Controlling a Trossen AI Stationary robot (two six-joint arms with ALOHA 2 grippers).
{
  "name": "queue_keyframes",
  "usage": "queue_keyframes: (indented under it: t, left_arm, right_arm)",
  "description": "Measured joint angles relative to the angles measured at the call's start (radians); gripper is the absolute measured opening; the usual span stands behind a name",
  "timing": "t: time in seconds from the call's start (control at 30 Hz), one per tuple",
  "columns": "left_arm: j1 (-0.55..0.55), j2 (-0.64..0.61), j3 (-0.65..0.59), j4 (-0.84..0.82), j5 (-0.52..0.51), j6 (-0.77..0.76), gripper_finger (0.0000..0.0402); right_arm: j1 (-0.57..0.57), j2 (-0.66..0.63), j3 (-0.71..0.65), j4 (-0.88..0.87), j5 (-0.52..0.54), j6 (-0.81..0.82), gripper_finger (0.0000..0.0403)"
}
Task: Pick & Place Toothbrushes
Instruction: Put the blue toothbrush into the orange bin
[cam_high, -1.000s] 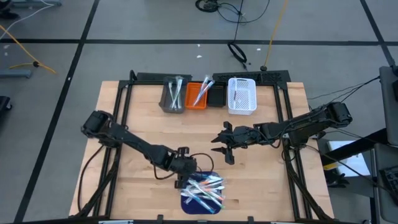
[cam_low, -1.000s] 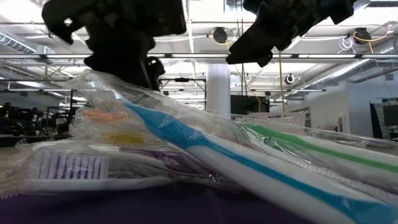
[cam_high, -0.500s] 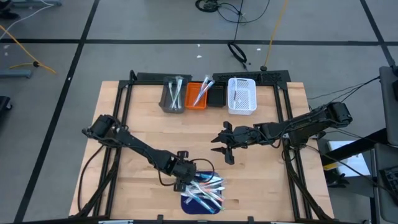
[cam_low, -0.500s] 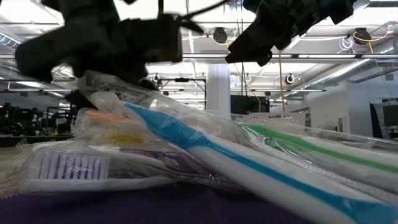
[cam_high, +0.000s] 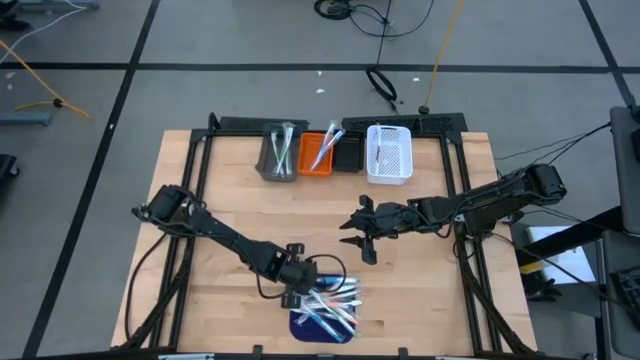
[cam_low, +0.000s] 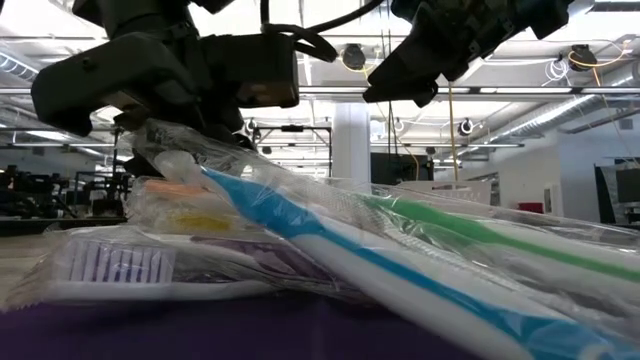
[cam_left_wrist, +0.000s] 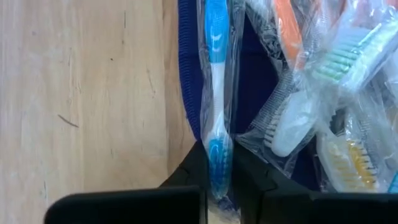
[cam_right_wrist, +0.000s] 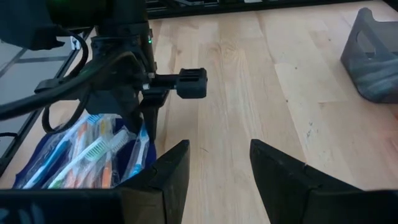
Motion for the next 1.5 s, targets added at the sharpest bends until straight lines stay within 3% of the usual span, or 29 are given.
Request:
queue_keyframes:
  t: [0.13,0.27,0.63,1.23,1.5]
  left_arm:
    - [0.0,0.0,0.0,0.002,-0.014,-0.011,0.0047]
    - [0.0,0.0,0.0,0.003,-0.022,-0.029,0.0028]
    - [0.002,-0.032,-0.002,-0.005,-0.098,-0.066,0.0038]
    - [0.001,-0.158,0.0,-0.134,-0.404,-0.192,0.0029]
    - [-0.018,-0.156,-0.001,-0.299,-0.507,-0.316,0.0029]
  right_arm:
    - [0.0,0.0,0.0,-0.002,0.0,0.0,0.016]
    - [0.0,0.0,0.0,-0.002,0.0,0.0,0.016]
    - [0.0,0.0,0.0,-0.002,0.0,0.0,0.016]
    - [0.0,-0.001,-0.026,0.059,0.003,-0.026,0.016]
    - [-0.004,-0.009,-0.026,0.087,0.004,-0.063,0.016]
